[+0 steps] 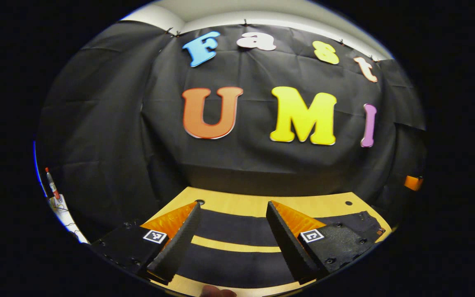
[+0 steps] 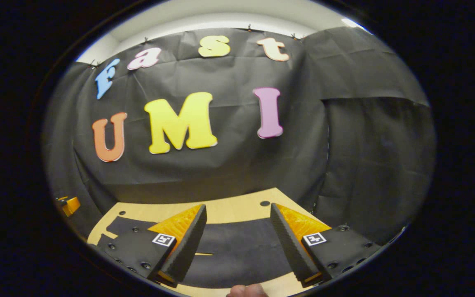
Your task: Grasp the waist and the cuffs of the jeans and fold them to make the two legs overlap; first hold the waist and fold one-third of the jeans toward the cuffs, then hold the cuffs and fold the remaining one-third in the same direction to finish folding.
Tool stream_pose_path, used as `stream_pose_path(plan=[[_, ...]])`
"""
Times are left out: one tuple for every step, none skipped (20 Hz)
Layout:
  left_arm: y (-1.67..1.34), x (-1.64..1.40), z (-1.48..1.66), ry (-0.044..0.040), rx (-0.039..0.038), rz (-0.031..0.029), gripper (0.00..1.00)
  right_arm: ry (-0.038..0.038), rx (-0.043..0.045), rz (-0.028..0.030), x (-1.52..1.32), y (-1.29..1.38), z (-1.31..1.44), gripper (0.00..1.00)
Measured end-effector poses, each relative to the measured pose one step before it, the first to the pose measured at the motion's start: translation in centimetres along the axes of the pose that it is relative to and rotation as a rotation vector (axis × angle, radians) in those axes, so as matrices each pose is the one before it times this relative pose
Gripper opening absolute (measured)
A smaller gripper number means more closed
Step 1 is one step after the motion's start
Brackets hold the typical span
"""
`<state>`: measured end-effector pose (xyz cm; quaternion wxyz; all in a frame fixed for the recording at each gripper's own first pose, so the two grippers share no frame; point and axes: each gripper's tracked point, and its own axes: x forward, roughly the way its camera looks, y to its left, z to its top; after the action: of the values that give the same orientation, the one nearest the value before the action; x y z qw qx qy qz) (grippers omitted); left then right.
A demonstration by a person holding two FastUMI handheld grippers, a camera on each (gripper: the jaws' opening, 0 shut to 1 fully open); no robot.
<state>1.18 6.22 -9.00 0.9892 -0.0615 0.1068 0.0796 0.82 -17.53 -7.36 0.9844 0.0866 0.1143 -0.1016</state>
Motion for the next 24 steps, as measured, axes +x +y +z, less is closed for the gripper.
stream_pose_path(plan=[[1.811, 0.263, -0.888, 0.02380, -0.01326, 0.03305, 1.00, 0.02376, 0.01592, -0.02002, 0.587, -1.971, -0.561, 0.94], [1.928, 0.190, -1.016, 0.03145, -0.01128, 0.03613, 1.00, 0.02447, 0.01438, -0.02079, 0.486, -1.827, -0.510, 0.95], [1.533, 0.384, -0.972, 0.03006, -0.01619, 0.02858, 1.00, 0.02815, 0.00576, -0.02061, 0.554, -1.793, -0.654, 0.97], [1.643, 0.183, -1.063, 0.03108, -0.01680, 0.02817, 1.00, 0.03120, 0.00901, -0.01031, 0.486, -1.535, -0.811, 0.94], [1.341, 0.119, -1.053, 0.03577, -0.02049, 0.02334, 1.00, 0.03866, 0.01884, -0.00632, 0.410, -1.307, -0.922, 0.98], [1.533, 0.174, -1.267, 0.03714, -0.02656, 0.02380, 1.00, 0.04008, 0.02846, -0.00665, 0.383, -1.344, -1.043, 0.98], [0.983, -0.043, -1.301, 0.04254, -0.02807, 0.01615, 0.99, 0.04583, 0.03784, -0.00783, 0.480, -1.356, -1.235, 0.98], [1.114, 0.135, -1.525, 0.05003, -0.02881, 0.01243, 0.99, 0.04931, 0.04344, -0.00774, 0.905, -1.018, -1.486, 0.98], [1.013, -0.110, -1.572, 0.05047, -0.02937, 0.01392, 0.99, 0.04805, 0.05125, -0.00185, 0.852, -1.036, -1.352, 0.98], [1.007, 0.282, -1.743, 0.04787, -0.04759, 0.01184, 0.99, 0.04504, 0.05557, -0.00684, 0.441, -0.826, -1.406, 0.98], [0.682, 0.301, -1.549, 0.04915, -0.07276, 0.00406, 0.99, 0.04399, 0.05748, -0.00039, 0.841, -0.666, -1.044, 0.98], [0.130, 0.473, -1.090, 0.05388, -0.08564, -0.00060, 0.99, 0.04215, 0.05505, 0.00082, 0.600, -0.746, -1.143, 0.93], [0.144, 0.650, -1.365, 0.05932, -0.09003, 0.00077, 0.99, 0.05380, 0.04083, -0.00866, 0.453, -1.076, -1.182, 0.98], [0.358, 0.548, -1.105, 0.05420, -0.07464, 0.00763, 0.99, 0.03959, 0.03473, -0.00993, 0.643, -1.208, -1.149, 0.98], [0.296, 0.396, -1.059, 0.04871, -0.06242, 0.00530, 0.99, 0.03664, 0.03186, -0.00762, 0.526, -0.976, -0.540, 0.98], [0.148, 0.265, -0.743, 0.03725, -0.05537, 0.00257, 0.99, 0.02402, 0.02569, -0.01177, 0.513, -0.895, -0.341, 0.98], [0.278, 0.123, -0.051, 0.02425, -0.05486, 0.00265, 0.99, 0.01357, 0.02052, -0.01121, 0.287, -0.676, -0.097, 0.98], [0.240, 0.722, -0.104, 0.01668, -0.06272, -0.00523, 0.99, 0.00721, 0.00959, -0.00723, 0.404, -0.421, -0.054, 0.98], [-0.118, 0.493, -0.007, 0.01667, -0.06776, -0.00439, 1.00, 0.00919, 0.00424, -0.00830, 0.275, -0.402, -0.075, 0.98], [0.334, 0.681, 0.420, 0.00867, -0.05833, -0.00380, 0.99, 0.00928, 0.00490, -0.00399, 0.328, -0.165, -0.246, 0.98], [0.564, 0.785, 0.218, 0.00907, -0.04227, 0.01620, 0.99, 0.01399, 0.00824, -0.00417, 0.284, -0.062, -0.139, 0.98], [0.595, 0.806, 0.126, 0.00722, -0.02741, 0.01192, 0.99, 0.01280, 0.01788, -0.01634, 0.467, -0.400, -0.159, 0.98], [0.264, 0.486, 0.370, -0.00389, -0.01867, 0.00558, 0.99, 0.00812, 0.02742, -0.00677, 0.291, -0.094, -0.058, 0.98], [0.229, 0.525, 0.561, -0.00658, -0.01153, 0.00904, 0.99, 0.01087, 0.02889, -0.00400, 0.136, -0.267, -0.126, 0.98]])
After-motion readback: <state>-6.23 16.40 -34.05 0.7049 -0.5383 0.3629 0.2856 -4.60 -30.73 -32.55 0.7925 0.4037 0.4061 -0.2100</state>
